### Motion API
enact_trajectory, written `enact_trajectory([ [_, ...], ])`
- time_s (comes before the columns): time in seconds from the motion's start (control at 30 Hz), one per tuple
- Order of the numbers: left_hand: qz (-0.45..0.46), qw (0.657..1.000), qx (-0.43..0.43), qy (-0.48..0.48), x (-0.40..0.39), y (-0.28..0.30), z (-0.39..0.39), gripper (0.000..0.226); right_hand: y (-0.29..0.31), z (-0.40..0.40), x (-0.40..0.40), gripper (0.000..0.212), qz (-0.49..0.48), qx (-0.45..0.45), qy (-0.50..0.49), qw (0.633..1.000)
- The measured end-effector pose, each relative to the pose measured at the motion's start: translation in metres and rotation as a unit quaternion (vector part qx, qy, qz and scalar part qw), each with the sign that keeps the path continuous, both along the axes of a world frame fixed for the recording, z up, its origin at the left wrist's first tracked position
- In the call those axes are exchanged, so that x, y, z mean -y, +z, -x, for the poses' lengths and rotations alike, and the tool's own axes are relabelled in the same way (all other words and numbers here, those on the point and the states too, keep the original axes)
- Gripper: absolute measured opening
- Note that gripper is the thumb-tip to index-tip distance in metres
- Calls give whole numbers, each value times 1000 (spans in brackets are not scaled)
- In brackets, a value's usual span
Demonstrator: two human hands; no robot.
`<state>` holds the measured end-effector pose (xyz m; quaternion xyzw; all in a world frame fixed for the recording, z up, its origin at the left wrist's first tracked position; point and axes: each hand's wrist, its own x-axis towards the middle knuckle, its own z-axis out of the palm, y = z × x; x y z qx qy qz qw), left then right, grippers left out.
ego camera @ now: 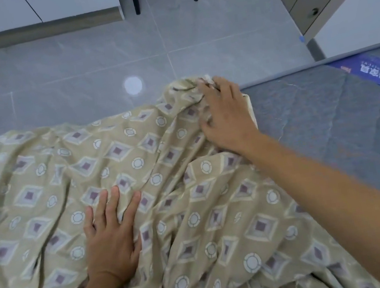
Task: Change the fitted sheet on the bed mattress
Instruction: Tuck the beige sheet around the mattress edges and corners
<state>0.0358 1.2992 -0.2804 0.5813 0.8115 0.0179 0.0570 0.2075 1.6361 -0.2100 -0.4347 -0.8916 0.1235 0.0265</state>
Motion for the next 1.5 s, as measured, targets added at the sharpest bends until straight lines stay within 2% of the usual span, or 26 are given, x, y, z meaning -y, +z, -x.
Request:
enact_trajectory([
  [0.17, -3, 1000, 6, 2, -2, 3, -1, 77, 2, -82, 95, 76, 3, 36, 21, 999],
  [0.27, -20, 1000, 10, 1, -1, 2, -1, 77, -6, -118, 147, 81, 21, 48, -25, 998],
  [0.4, -40, 999, 17, 2, -2, 2, -2, 74, -30, -113, 170, 91, 17, 52, -72, 996],
  [0.57, -35, 999, 27, 7, -2, 4, -1, 73, -17, -120, 185, 77, 7, 41, -76, 996],
  [0.67, -42, 999, 31, 5, -2, 4, -2, 73, -2, -142, 206, 70, -17, 90, -81, 993],
  [0.77, -50, 998, 43, 13, -2, 6, -3, 73, -11, -146, 235, 70, 10, 136, -105, 985],
  [1.17, -57, 997, 49, 9, -1, 10, -4, 74, -26, -135, 244, 73, 26, 118, -146, 982],
  [1.5, -58, 997, 44, 7, -1, 8, -2, 75, -31, -135, 241, 75, 36, 91, -142, 985],
])
